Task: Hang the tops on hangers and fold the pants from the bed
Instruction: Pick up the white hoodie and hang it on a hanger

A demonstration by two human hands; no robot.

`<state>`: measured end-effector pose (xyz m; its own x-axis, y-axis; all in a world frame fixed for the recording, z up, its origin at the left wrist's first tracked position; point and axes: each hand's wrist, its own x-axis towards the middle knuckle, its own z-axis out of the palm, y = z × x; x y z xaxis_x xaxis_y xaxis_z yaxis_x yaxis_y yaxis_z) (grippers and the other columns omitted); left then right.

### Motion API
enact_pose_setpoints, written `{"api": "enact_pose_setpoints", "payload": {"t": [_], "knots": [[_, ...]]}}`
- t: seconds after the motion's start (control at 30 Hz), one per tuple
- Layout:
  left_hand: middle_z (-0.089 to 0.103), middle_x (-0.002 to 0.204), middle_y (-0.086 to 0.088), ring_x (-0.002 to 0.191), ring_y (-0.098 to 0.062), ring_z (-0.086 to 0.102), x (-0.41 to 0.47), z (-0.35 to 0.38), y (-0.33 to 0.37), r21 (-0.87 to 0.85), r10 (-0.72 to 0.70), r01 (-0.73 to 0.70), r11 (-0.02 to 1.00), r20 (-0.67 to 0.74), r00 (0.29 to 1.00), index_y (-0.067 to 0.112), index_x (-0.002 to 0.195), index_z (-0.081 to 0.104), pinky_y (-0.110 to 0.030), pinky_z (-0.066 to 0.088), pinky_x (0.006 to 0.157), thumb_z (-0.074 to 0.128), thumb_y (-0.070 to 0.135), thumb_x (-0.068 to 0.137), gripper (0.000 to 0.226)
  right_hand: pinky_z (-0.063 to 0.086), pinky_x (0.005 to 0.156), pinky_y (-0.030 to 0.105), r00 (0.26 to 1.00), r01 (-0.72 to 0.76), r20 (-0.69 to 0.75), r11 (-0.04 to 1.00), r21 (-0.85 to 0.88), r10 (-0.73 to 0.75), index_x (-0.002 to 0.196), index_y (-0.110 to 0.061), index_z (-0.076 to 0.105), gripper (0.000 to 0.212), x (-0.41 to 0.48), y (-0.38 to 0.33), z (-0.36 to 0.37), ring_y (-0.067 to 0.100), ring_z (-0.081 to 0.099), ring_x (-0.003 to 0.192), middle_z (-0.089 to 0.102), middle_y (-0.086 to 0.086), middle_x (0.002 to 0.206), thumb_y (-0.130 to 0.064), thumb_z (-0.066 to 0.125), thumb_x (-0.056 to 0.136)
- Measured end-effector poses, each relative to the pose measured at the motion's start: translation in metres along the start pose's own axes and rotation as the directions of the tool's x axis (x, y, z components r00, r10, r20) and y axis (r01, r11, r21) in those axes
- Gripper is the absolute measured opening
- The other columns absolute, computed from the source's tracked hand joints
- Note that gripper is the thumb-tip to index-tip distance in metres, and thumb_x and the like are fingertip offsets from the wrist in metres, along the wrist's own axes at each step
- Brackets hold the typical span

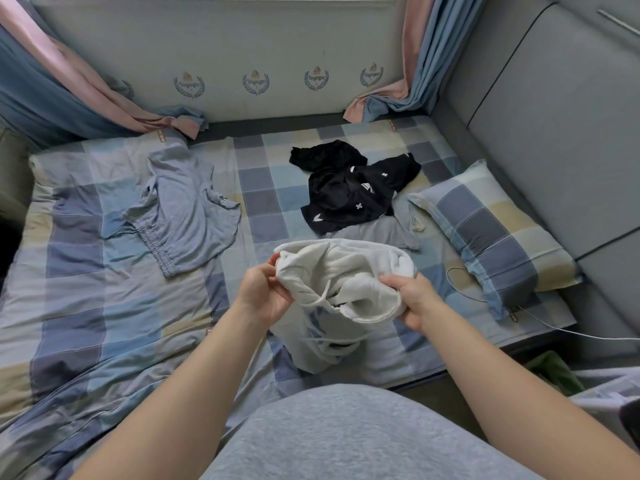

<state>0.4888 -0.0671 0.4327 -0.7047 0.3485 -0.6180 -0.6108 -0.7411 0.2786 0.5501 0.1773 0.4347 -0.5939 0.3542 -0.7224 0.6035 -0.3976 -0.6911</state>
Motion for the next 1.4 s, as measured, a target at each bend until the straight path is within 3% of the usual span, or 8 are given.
{"api": "enact_pose_setpoints", "payload": {"t": [0.23, 0.37, 0.53, 0.6, 0.73, 0.83, 1.17, 1.4], "knots": [[0.073, 0.105, -0.013, 0.090, -0.028, 0.070, -0.012, -0.005, 0.024, 0.513, -0.050, -0.022, 0.858, 0.126, 0.991, 0.013, 0.127, 0.060, -0.038, 0.060, 0.077, 0.068, -0.002, 0.080, 0.050, 0.055, 0.039, 0.039, 0.947, -0.182, -0.250, 0.978, 0.099, 0.202, 0.125, -0.001, 0.060, 0.034, 0.041, 0.049, -0.043, 0.034, 0.064, 0.076, 0.066, 0.020, 0.094, 0.007, 0.049, 0.093], [0.057, 0.128, -0.015, 0.104, -0.034, 0.063, 0.002, -0.037, 0.011, 0.931, 0.164, 0.165, 0.326, -0.227, 0.960, 0.011, 0.145, 0.040, -0.045, 0.056, 0.083, 0.072, -0.005, 0.080, 0.075, 0.058, 0.045, 0.041, 0.971, -0.180, -0.099, 0.935, 0.307, 0.219, 0.138, -0.006, 0.052, 0.036, 0.039, 0.050, -0.048, 0.033, 0.069, 0.075, 0.072, 0.019, 0.084, -0.007, 0.038, 0.105], [0.064, 0.084, -0.012, 0.075, -0.026, 0.060, 0.014, -0.096, -0.021, 0.891, 0.288, 0.366, -0.270, -0.287, 0.913, -0.001, 0.103, 0.065, -0.031, 0.040, 0.060, 0.067, 0.026, 0.090, 0.030, 0.062, 0.065, 0.048, 0.953, -0.280, -0.001, 0.886, 0.369, 0.301, 0.110, -0.009, 0.065, 0.036, 0.018, 0.066, -0.049, 0.035, 0.068, 0.089, 0.073, 0.019, 0.097, -0.042, 0.054, 0.102], [0.063, 0.088, -0.017, 0.077, -0.031, 0.059, 0.020, -0.108, -0.030, 0.913, 0.294, 0.379, -0.155, -0.323, 0.899, -0.005, 0.110, 0.066, -0.034, 0.040, 0.063, 0.063, 0.025, 0.095, 0.033, 0.055, 0.077, 0.053, 0.946, -0.283, -0.031, 0.870, 0.404, 0.322, 0.106, -0.011, 0.065, 0.042, 0.008, 0.077, -0.057, 0.036, 0.067, 0.093, 0.070, 0.020, 0.105, -0.050, 0.051, 0.100], [0.060, 0.081, -0.013, 0.065, -0.023, 0.057, 0.028, -0.099, -0.043, 0.723, 0.125, 0.329, 0.608, -0.496, 0.859, 0.005, 0.114, 0.058, -0.028, 0.046, 0.044, 0.050, 0.013, 0.102, 0.016, 0.052, 0.084, 0.049, 0.956, -0.206, -0.065, 0.811, 0.547, 0.287, 0.129, -0.009, 0.059, 0.058, -0.016, 0.098, -0.097, 0.037, 0.064, 0.108, 0.069, 0.022, 0.118, -0.056, 0.036, 0.104], [0.069, 0.085, -0.005, 0.071, -0.015, 0.067, 0.028, -0.064, -0.063, 0.458, -0.092, 0.301, 0.836, -0.425, 0.901, 0.014, 0.122, 0.056, -0.031, 0.053, 0.058, 0.043, 0.019, 0.108, 0.020, 0.054, 0.083, 0.048, 0.964, -0.098, -0.128, 0.754, 0.650, 0.235, 0.140, -0.012, 0.053, 0.052, -0.043, 0.111, -0.122, 0.036, 0.063, 0.114, 0.063, 0.021, 0.131, -0.048, 0.038, 0.105], [0.070, 0.125, -0.012, 0.113, -0.032, 0.068, -0.021, 0.038, -0.163, 0.778, -0.532, 0.413, 0.473, -0.121, 0.838, 0.019, 0.126, 0.069, -0.049, 0.055, 0.093, 0.064, 0.060, 0.087, 0.057, 0.060, 0.079, 0.042, 0.956, 0.172, -0.286, 0.662, 0.730, 0.067, 0.117, -0.017, 0.070, 0.037, -0.153, 0.143, -0.197, 0.028, 0.072, 0.103, 0.073, 0.011, 0.117, -0.039, 0.071, 0.087], [0.069, 0.122, -0.022, 0.111, -0.039, 0.068, -0.096, 0.020, -0.245, 0.954, -0.734, 0.287, 0.083, -0.137, 0.665, 0.008, 0.124, 0.069, -0.052, 0.057, 0.087, 0.087, 0.031, 0.068, 0.063, 0.059, 0.079, 0.040, 0.965, 0.006, -0.191, 0.717, 0.697, 0.178, 0.114, -0.010, 0.076, 0.052, -0.243, 0.259, -0.243, 0.029, 0.072, 0.106, 0.072, 0.014, 0.119, -0.037, 0.082, 0.070]]}}
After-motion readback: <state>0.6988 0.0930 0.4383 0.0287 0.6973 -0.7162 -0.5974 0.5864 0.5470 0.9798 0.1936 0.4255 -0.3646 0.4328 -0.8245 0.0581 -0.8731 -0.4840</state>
